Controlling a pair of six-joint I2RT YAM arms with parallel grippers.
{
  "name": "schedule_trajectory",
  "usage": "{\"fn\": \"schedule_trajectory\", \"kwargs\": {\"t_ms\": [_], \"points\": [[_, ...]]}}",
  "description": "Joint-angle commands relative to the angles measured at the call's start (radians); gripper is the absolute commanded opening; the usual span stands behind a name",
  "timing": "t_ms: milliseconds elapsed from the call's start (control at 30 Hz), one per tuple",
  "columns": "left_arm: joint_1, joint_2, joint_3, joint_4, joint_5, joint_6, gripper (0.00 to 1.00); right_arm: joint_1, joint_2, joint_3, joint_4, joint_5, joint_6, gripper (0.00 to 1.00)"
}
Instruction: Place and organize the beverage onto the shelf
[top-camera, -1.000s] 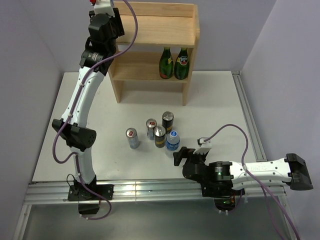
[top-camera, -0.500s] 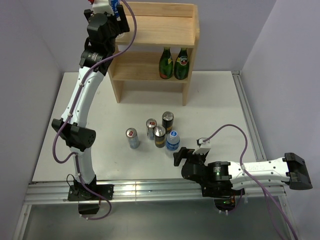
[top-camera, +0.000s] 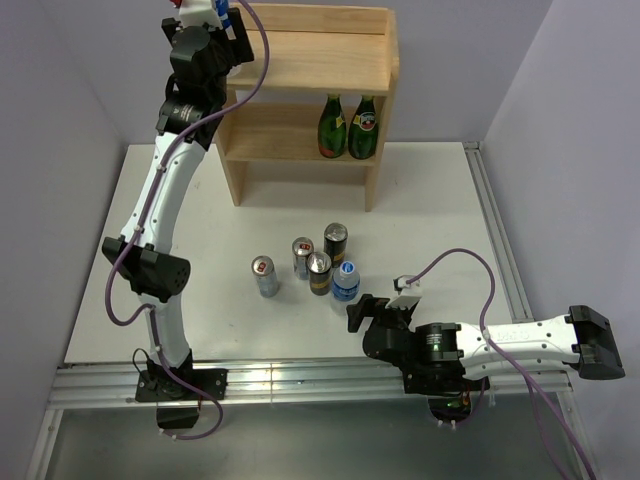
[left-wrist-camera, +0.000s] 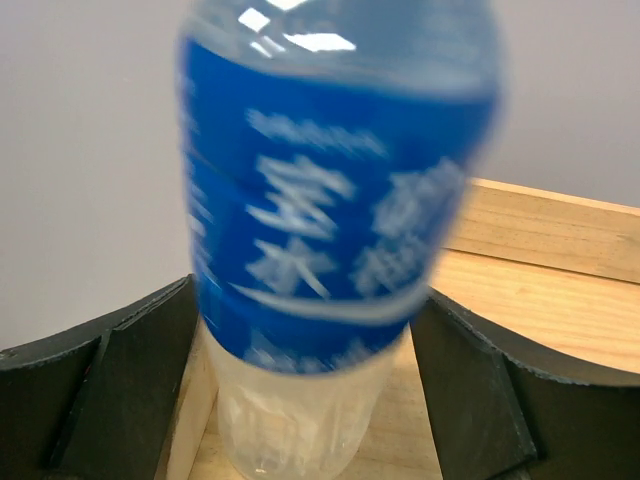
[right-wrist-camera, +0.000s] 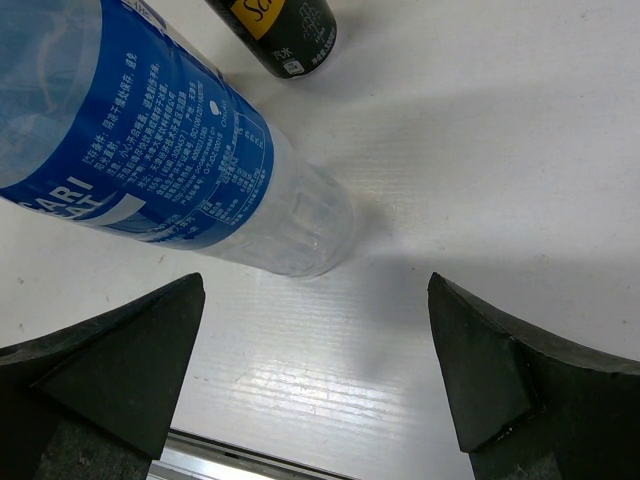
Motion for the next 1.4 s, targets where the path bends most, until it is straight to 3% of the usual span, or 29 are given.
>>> {"fn": "schedule_trajectory", "kwargs": {"t_ms": [0, 167, 233, 700, 833, 900, 1000, 1200, 1367], "points": [[0.005, -0.01, -0.011, 0.026, -0.017, 0.013, 0.91, 0.005, -0.003, 0.017, 0.003, 0.054, 0.017, 1.0], [0.003, -0.047, -0.048, 0.007, -0.01, -0.01, 0.9, 0.005, -0.001, 0.017, 0.006, 0.054, 0.013, 1.0], [-0.001, -0.091, -0.104, 0.013, -0.007, -0.018, 0.99, 0.007, 0.002, 0.019, 0.006, 0.056, 0.016, 1.0], [-0.082, -0.383, -0.497, 0.062, -0.014, -0.035, 0.99, 0.005, 0.031, 0.016, 0.015, 0.054, 0.025, 1.0], [-0.121, -0.458, -0.528, -0.002, -0.01, -0.083, 0.99, 0.005, 0.037, 0.014, 0.03, 0.053, 0.028, 1.0], [-0.139, -0.504, -0.613, -0.029, -0.004, -0.117, 0.99, 0.005, 0.042, 0.019, 0.03, 0.054, 0.031, 1.0], [-0.225, -0.636, -0.811, 0.005, -0.046, -0.134, 0.99, 0.005, 0.048, 0.037, 0.026, 0.053, 0.025, 1.0], [-0.519, -0.88, -1.151, -0.026, -0.069, -0.254, 0.99, 0.007, 0.011, 0.095, -0.049, 0.082, 0.039, 1.0], [-0.846, -0.992, -1.396, 0.0, -0.235, -0.399, 0.99, 0.005, -0.066, 0.164, -0.296, 0.154, 0.164, 1.0]]}}
